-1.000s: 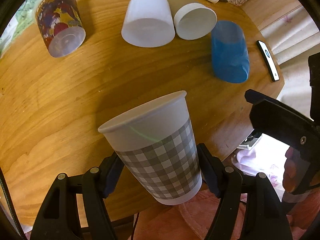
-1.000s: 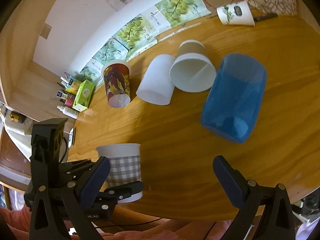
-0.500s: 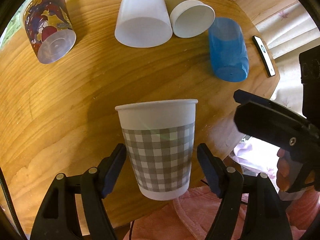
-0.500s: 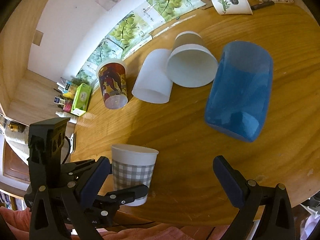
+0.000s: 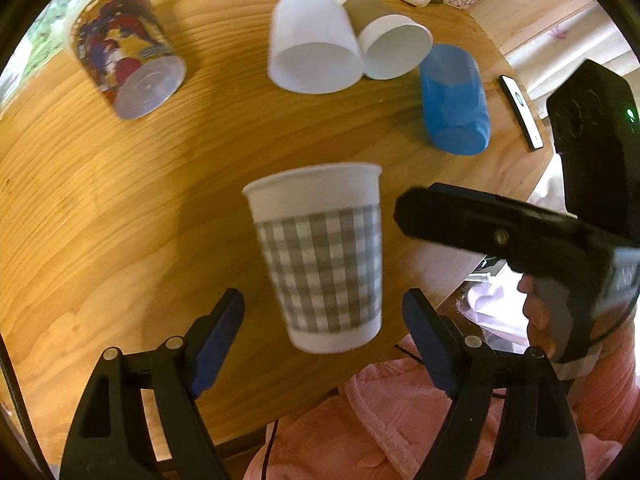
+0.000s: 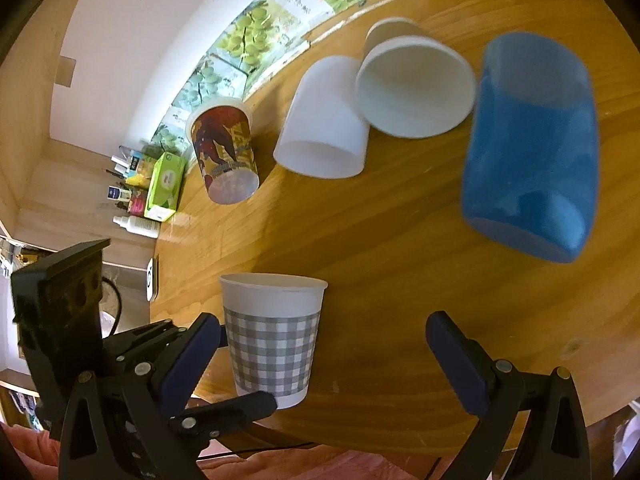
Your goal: Flip cup upright
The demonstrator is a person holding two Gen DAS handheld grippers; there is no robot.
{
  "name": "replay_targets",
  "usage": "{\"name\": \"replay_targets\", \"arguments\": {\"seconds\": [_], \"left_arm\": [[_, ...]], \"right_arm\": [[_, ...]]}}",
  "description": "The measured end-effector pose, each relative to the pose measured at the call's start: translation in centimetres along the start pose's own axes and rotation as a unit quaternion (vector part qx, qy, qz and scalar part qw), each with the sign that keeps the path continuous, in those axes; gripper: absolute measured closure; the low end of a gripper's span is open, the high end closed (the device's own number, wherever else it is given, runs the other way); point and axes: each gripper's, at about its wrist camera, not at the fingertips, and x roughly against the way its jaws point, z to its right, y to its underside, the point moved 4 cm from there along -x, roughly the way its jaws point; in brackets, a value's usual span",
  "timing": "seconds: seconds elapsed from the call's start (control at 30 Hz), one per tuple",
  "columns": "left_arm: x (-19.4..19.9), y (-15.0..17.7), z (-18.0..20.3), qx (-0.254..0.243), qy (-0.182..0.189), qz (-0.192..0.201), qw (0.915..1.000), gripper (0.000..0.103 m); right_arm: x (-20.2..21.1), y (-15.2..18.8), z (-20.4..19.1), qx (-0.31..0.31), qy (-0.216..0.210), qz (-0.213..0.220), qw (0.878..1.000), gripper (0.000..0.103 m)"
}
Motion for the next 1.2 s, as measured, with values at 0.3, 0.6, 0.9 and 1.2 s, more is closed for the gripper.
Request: {"name": "replay_targets", "arguments": {"seconds": [0.3,0.6,0.9,1.2], "left_arm": [[2.4,3.0,-3.2,0.036,-0.016,0.017,0.9991,0.019],[5.0,5.2,-5.7,0.083,-0.035,0.055,0.9944,0.019],[5.9,6.7,-6.0,0.107,-0.041,0.068,0.9911,0.019],[6.1,6.8,-5.9,0.104,-0.047,0.073,0.9908,0.019]], "right_arm": [[-2.8,-0.3,-1.5,0.019,-0.010,-0.032,0.999,0.000],[-4.7,-0.7,-3.2,0.045,-0.010,-0.048,0.998,0.000],[-5.1,-1.5,-3.7,0.058,0.013,-0.045,0.997,0.018],[-3.9,-2.0,-4.9,0.101,0.040,0.002,0.994,0.030]]}}
